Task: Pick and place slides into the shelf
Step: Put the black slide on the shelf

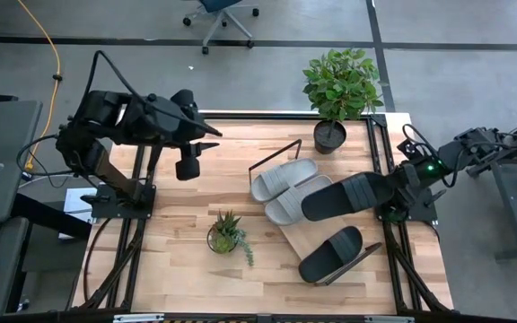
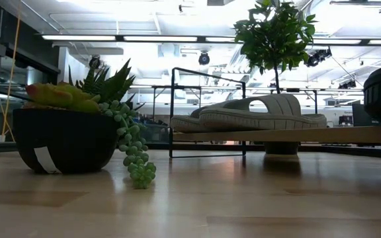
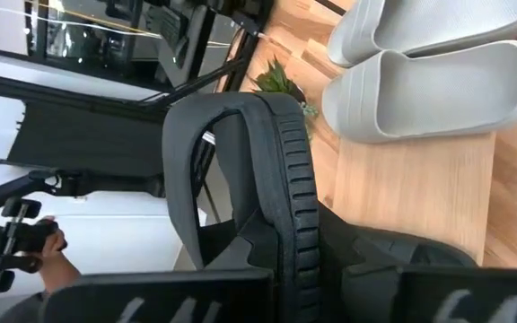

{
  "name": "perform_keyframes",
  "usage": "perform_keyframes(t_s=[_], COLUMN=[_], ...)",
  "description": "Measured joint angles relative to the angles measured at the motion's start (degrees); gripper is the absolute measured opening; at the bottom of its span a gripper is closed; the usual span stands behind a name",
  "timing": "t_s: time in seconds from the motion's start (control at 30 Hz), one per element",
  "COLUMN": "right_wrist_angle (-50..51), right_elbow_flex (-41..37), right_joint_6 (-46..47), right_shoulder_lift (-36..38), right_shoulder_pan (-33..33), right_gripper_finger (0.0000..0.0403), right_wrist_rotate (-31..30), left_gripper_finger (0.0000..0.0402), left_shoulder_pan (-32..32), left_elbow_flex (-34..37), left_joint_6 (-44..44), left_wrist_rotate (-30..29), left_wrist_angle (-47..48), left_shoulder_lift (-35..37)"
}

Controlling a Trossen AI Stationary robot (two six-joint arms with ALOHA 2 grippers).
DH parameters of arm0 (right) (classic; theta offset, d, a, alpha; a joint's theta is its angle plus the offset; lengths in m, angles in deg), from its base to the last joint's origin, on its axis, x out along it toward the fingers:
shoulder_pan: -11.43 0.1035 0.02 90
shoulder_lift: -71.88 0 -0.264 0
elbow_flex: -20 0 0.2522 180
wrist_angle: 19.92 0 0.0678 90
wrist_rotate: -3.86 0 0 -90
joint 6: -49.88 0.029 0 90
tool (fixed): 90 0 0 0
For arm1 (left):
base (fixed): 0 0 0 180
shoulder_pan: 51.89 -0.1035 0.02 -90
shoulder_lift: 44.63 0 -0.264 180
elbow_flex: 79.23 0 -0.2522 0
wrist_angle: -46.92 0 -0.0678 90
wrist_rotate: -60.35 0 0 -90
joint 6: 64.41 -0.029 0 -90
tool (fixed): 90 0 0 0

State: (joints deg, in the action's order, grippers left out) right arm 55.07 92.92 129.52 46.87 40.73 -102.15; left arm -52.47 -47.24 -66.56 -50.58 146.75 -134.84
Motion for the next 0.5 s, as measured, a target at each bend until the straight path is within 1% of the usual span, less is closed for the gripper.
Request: perform_keyframes(t_s=[0.1, 0.2, 0.33, 0.4, 0.5], right_wrist_angle=[0.06, -0.84, -7.54, -11.14, -16.36], right_elbow_flex=[0.00, -0.03, -0.04, -0.04, -0.04], right_joint_6=[0.32, 0.41, -3.52, -5.36, -7.89], right_shoulder_lift=[-0.16, -0.55, -1.38, -1.93, -3.22], right_shoulder_pan=[0.00, 0.00, -0.02, -0.02, -0.02], right_gripper_finger=[0.0007, 0.0007, 0.0007, 0.0007, 0.0007], right_wrist_rotate=[-0.27, -2.82, -7.11, -7.18, -4.59], left_gripper_finger=[0.0127, 0.0127, 0.0127, 0.0127, 0.0127], left_shoulder_pan=[0.40, 0.38, 0.38, 0.38, 0.38], left_elbow_flex=[0.00, 0.00, 0.00, 0.00, 0.00], left_joint_6=[0.37, 0.69, 0.75, 0.76, 0.93], left_wrist_rotate=[-0.48, -0.50, -0.60, -0.59, -0.59], left_wrist_angle=[0.01, 0.01, 0.01, 0.01, 0.01], left_shoulder_lift=[0.18, 0.13, 0.13, 0.11, 0.11])
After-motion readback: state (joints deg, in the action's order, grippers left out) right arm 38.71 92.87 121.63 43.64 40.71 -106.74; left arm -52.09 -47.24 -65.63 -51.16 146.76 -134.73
